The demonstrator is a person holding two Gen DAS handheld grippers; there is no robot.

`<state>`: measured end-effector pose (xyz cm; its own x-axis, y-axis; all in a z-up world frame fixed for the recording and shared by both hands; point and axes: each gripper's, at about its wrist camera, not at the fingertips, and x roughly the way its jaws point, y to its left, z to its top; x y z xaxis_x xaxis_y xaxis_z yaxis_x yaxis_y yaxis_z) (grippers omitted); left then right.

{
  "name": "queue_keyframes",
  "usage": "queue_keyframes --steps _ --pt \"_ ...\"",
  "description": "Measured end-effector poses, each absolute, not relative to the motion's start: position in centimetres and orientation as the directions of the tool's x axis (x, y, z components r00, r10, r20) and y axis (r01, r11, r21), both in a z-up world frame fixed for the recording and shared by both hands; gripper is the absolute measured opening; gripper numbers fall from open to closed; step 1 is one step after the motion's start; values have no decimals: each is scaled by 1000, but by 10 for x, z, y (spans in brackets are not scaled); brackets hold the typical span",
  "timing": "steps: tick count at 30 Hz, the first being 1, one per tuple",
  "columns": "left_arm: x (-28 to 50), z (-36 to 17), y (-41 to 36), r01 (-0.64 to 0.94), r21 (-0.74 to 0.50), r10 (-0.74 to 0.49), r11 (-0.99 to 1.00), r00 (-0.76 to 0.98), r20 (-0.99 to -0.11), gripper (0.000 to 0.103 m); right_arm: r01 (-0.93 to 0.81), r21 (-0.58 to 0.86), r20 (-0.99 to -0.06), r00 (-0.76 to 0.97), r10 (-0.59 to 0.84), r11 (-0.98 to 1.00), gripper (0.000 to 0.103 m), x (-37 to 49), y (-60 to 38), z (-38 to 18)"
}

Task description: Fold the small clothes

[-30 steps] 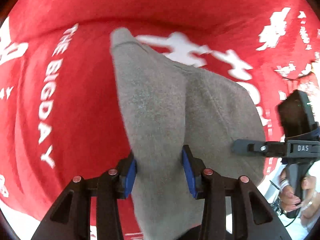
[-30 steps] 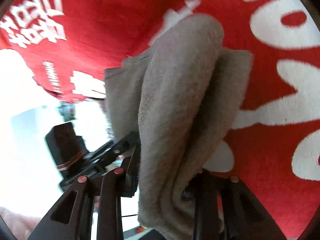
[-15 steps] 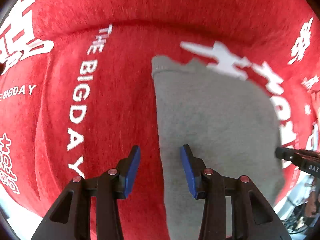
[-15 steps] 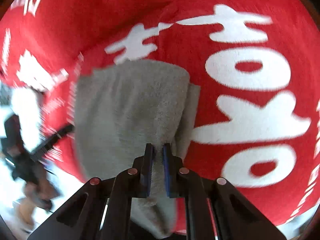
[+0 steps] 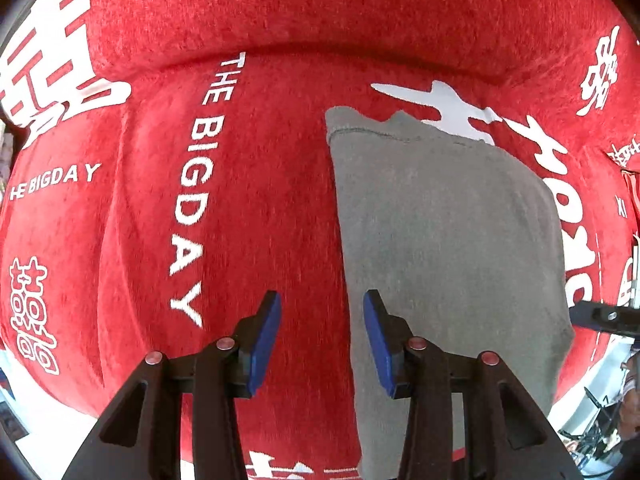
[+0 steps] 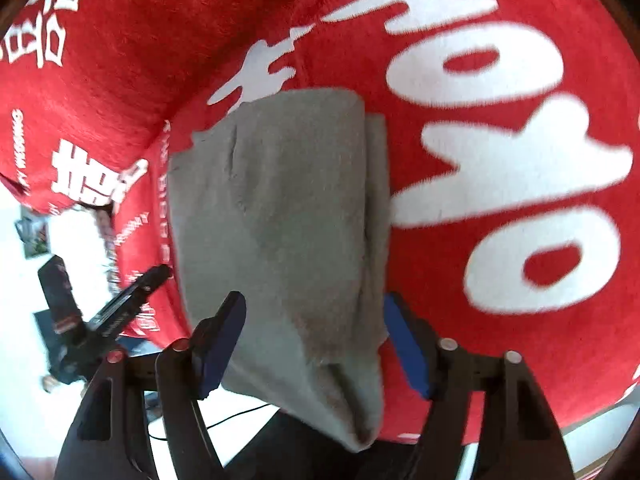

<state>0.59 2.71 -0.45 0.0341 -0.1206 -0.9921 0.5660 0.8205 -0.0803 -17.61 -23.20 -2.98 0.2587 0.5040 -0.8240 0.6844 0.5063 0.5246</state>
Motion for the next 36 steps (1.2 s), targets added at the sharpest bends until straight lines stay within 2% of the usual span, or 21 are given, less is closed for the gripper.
queue_keyframes --steps 1,2,3,4,7,8,10,13,29,36 --pt "4 -5 26 569 -77 -114 819 30 -993 44 691 517 -826 247 507 505 64 -177 -229 -33" --pt "3 -5 26 572 -74 -109 817 28 -994 44 699 508 -826 231 514 504 37 -178 -226 -38" --pt "2 -5 25 574 -71 -105 816 27 -994 44 698 508 -825 226 518 505 24 -175 -223 -40" --pt "0 -4 24 575 -66 -99 815 27 -995 44 689 504 -832 227 506 520 20 -173 -220 -37" --pt "-3 0 24 574 -54 -94 817 40 -995 44 618 415 -902 185 389 668 17 -166 -205 -11" --pt "-4 0 23 574 -54 -94 817 40 -995 44 606 378 -920 165 354 700 13 -165 -202 -9" --pt "-7 -2 22 579 -51 -84 814 31 -996 44 592 305 -946 97 310 746 11 -166 -199 -21" --pt "-10 -6 21 584 -33 -60 811 27 -998 44 627 320 -937 101 333 710 12 -170 -203 -37" --pt "-21 -5 19 603 -30 -43 797 6 -999 45 711 290 -948 122 293 641 13 -203 -212 2" --pt "-18 -1 25 556 -18 -36 831 21 -999 45 725 286 -950 130 283 627 13 -202 -209 5"
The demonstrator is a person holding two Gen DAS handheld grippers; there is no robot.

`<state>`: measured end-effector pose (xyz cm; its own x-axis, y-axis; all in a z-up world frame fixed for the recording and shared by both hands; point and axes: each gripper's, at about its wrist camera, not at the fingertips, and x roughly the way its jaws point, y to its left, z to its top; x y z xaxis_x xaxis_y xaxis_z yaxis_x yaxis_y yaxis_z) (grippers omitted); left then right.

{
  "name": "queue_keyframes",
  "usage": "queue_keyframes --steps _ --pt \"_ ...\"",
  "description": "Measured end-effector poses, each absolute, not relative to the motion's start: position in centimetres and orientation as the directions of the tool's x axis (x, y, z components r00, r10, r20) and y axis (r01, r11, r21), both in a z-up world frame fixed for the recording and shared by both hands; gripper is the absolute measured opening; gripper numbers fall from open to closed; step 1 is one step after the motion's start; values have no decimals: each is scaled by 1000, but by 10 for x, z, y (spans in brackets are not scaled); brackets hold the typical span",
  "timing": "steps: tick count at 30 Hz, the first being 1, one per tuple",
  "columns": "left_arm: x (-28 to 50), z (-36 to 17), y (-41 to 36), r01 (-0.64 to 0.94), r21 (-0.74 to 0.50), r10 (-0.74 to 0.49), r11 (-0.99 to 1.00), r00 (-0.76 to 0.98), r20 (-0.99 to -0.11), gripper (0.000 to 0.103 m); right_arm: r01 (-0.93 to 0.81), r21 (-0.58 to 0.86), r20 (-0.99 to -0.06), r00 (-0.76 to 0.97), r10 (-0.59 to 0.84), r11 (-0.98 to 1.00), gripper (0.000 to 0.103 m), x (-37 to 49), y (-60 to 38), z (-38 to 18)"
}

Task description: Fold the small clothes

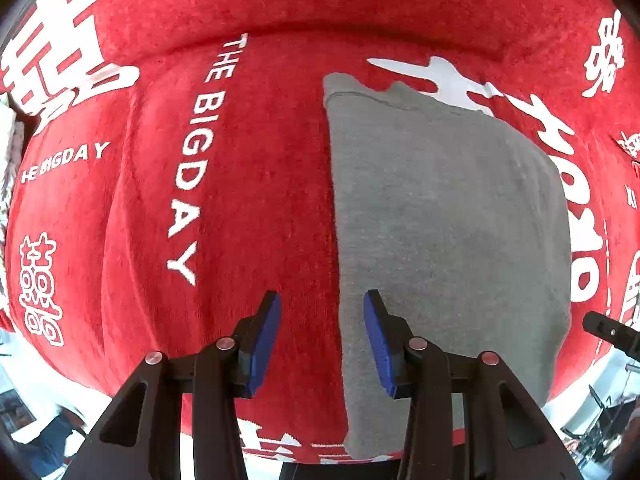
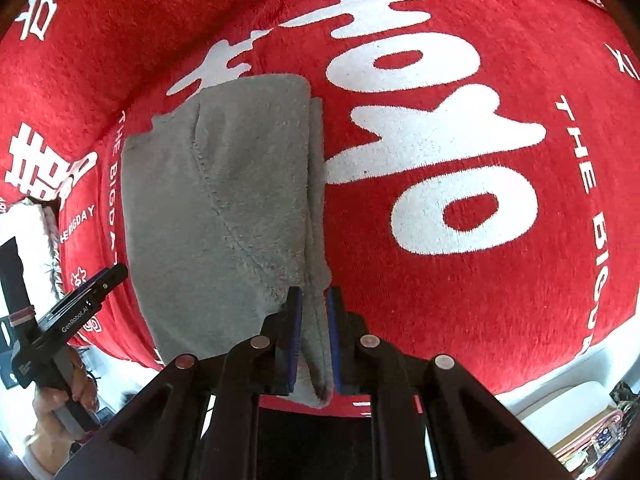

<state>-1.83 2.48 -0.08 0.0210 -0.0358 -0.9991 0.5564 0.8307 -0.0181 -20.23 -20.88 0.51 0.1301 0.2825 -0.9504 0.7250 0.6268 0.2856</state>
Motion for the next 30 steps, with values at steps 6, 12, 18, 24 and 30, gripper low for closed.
queue_keyframes --steps 6,12,18,24,30 --pt "-23 -3 21 606 37 22 795 33 -999 56 720 269 -957 121 265 640 16 -197 -202 8" --pt "-28 4 20 612 66 22 788 79 -997 97 709 251 -962 108 251 659 23 -190 -193 9" --pt "-24 4 21 578 25 7 815 33 -999 97 685 214 -975 102 200 696 62 -179 -182 18" --pt "-24 8 18 572 57 27 818 60 -998 97 631 112 -992 122 44 768 103 -167 -171 38" --pt "-25 10 15 575 67 41 815 59 -997 97 637 137 -990 97 98 758 103 -162 -167 35"
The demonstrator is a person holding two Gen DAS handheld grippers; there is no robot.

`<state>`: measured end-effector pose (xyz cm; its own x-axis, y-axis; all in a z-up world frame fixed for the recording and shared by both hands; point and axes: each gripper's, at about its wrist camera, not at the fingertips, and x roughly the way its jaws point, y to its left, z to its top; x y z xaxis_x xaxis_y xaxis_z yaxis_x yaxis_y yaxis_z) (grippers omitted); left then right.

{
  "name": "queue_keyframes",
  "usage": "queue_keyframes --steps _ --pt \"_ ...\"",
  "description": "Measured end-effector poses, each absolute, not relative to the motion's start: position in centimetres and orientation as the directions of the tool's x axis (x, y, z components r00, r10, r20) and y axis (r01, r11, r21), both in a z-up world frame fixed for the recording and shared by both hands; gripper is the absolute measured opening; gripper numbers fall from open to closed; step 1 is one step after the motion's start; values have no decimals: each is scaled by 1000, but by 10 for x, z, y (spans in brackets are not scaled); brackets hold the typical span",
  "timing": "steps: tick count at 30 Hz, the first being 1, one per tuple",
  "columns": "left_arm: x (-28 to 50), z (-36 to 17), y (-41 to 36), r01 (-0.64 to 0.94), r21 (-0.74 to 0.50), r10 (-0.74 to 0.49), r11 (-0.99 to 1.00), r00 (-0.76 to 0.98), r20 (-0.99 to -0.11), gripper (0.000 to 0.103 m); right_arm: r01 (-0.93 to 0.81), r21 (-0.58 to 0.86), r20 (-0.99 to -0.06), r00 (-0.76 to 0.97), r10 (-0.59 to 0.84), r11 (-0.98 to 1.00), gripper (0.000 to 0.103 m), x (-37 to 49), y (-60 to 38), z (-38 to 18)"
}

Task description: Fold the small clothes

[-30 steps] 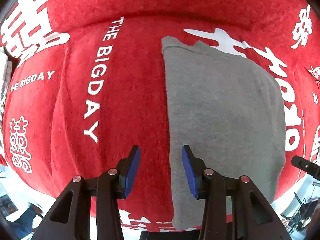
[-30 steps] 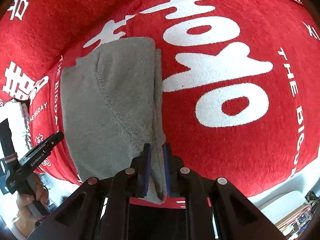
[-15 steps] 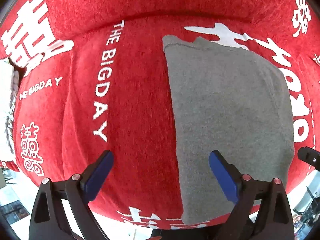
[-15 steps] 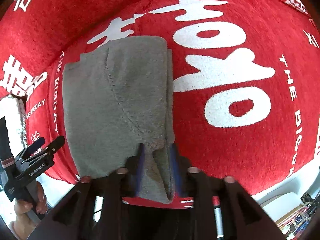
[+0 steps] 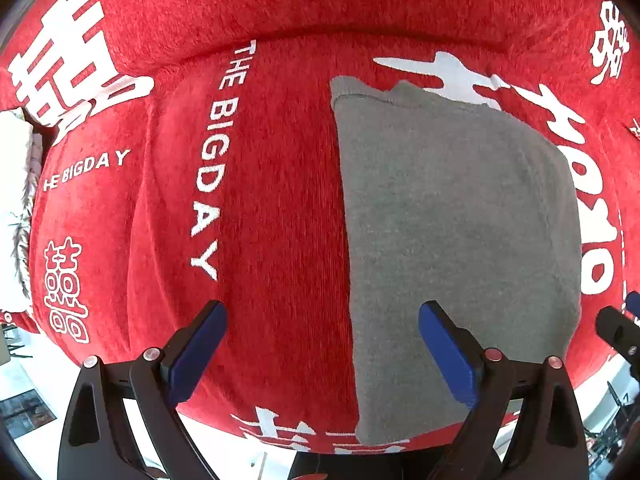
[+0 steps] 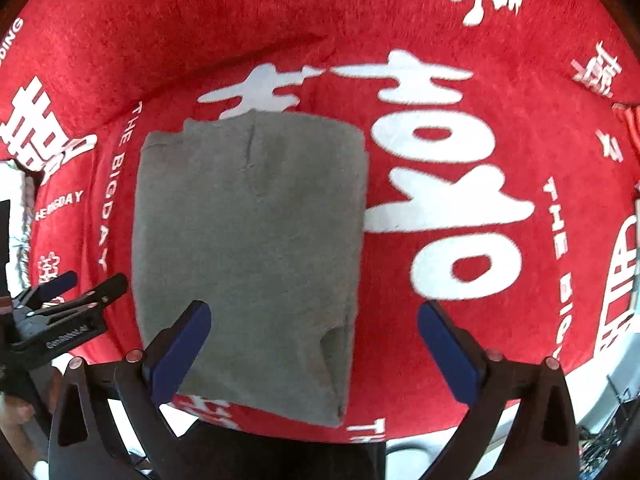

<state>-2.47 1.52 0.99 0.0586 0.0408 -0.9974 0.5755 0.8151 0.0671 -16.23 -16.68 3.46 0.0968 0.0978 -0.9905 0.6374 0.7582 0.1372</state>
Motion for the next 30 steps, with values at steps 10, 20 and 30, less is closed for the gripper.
queue_keyframes --steps 10,20,30 --pt "-31 9 15 574 55 41 817 38 -998 97 659 106 -993 35 110 745 103 -160 -162 24" --pt "-34 11 13 590 60 39 805 49 -998 97 669 91 -994 19 105 738 103 -161 -164 23" --pt "-35 10 14 588 30 36 808 1 -999 97 659 59 -997 0 79 750 103 -158 -163 22"
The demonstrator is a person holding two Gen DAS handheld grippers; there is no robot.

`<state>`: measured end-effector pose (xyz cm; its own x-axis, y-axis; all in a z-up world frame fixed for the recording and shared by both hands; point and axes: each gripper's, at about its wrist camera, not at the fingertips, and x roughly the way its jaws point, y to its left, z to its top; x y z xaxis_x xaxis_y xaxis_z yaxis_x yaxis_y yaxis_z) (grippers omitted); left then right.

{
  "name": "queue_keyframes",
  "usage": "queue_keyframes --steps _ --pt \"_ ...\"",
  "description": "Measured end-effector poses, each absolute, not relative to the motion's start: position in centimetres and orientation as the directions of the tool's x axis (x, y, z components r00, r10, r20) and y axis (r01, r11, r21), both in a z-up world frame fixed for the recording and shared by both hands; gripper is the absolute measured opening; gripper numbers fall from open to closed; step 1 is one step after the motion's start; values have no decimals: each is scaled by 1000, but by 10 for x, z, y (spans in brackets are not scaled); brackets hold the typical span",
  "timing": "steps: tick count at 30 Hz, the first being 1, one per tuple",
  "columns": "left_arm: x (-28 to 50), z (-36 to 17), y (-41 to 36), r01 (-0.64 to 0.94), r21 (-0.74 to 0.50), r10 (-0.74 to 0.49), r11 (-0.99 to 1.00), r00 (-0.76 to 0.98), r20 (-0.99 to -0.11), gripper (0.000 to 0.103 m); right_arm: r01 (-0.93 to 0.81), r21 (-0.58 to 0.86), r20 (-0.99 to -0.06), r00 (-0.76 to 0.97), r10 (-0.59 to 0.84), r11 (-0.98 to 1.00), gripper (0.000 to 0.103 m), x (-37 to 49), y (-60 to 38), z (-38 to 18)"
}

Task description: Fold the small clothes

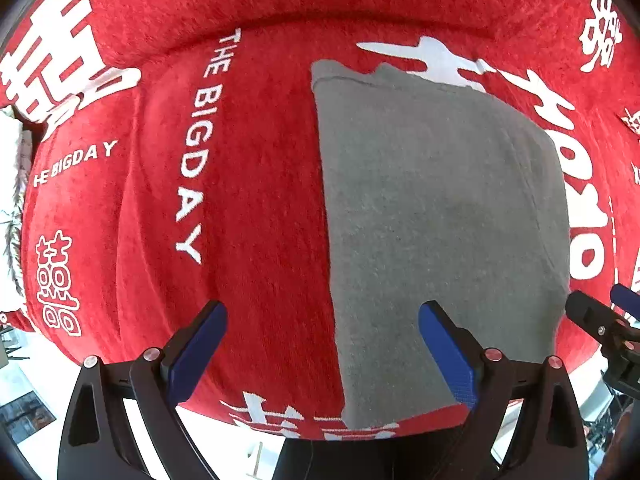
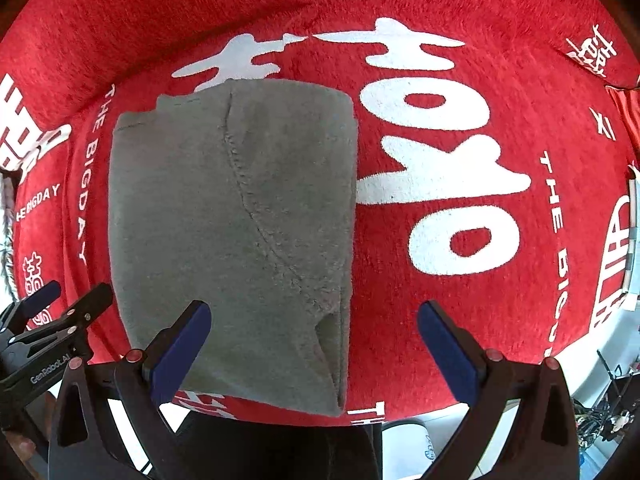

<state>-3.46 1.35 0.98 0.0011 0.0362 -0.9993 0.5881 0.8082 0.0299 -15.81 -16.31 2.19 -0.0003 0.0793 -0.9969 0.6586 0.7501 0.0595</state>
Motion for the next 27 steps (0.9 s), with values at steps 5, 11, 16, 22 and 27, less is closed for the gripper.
queue_keyframes --steps 5,11,16,22,27 --pt "-37 18 14 604 35 23 796 27 -999 97 651 43 -999 8 51 758 103 -159 -159 27" --pt "-38 30 14 618 56 13 784 74 -997 97 664 38 -999 35 19 746 103 -161 -159 39" --pt "-37 34 12 619 45 -5 784 78 -997 97 669 39 -999 51 7 742 103 -161 -160 44" --pt "-39 35 8 621 46 -8 783 84 -996 97 670 33 -999 54 -4 742 103 -162 -159 45" --pt "-41 37 7 622 45 -11 782 86 -996 97 673 36 -999 52 1 739 103 -163 -159 45"
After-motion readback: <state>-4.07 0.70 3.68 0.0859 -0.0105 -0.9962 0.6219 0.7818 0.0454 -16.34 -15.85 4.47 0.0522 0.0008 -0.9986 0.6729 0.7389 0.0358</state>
